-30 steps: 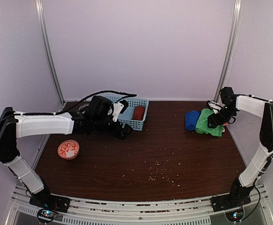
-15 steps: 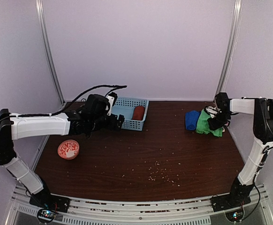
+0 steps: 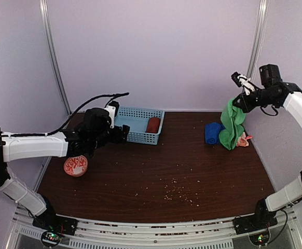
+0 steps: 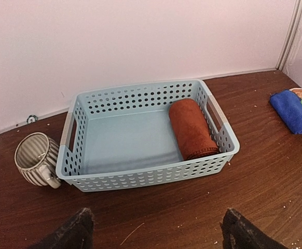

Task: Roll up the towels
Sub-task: Pick up the towel from the towel pile, then place the towel at the center of the board.

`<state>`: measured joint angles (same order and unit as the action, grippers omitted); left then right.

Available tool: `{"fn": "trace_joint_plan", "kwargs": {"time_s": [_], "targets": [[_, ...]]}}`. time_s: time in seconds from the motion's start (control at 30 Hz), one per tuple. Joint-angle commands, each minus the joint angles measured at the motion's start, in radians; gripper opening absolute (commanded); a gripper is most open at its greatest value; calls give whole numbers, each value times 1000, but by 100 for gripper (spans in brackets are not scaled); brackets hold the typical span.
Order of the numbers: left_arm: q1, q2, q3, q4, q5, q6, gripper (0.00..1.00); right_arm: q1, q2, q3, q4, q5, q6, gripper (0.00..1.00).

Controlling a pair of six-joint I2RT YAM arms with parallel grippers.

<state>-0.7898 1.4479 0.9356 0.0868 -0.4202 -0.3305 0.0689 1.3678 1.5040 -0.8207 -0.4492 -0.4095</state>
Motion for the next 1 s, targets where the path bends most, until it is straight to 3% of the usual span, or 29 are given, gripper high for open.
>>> {"fn": "trace_joint_plan", "kwargs": {"time_s": [0.0,0.07,0.13,0.27,0.43,0.7,0.8,0.97], "targets": [[4,32,73,-21,-4,25,84,220,-44,180,-278,-535,-162,0],[4,33,87,-38,-5,13,83,240,-55,216,-258,-551,-141,0],[4,23,84,-36,12,10,82,236,-65,183,-164,-415,-80,0],[4,-8,64,-16,61,28,72,221,-61,-15,21,-117,-30,0],[4,-46,41,-26,160,80,57,154,11,-231,88,9,37,0],[-35,12,44,-67,704,256,18,112,35,-374,61,190,64,4],[-128,71,73,-145,834,355,18,105,33,-393,47,205,51,4],[-258,199,154,-337,820,405,32,104,42,-415,42,174,34,5]]}}
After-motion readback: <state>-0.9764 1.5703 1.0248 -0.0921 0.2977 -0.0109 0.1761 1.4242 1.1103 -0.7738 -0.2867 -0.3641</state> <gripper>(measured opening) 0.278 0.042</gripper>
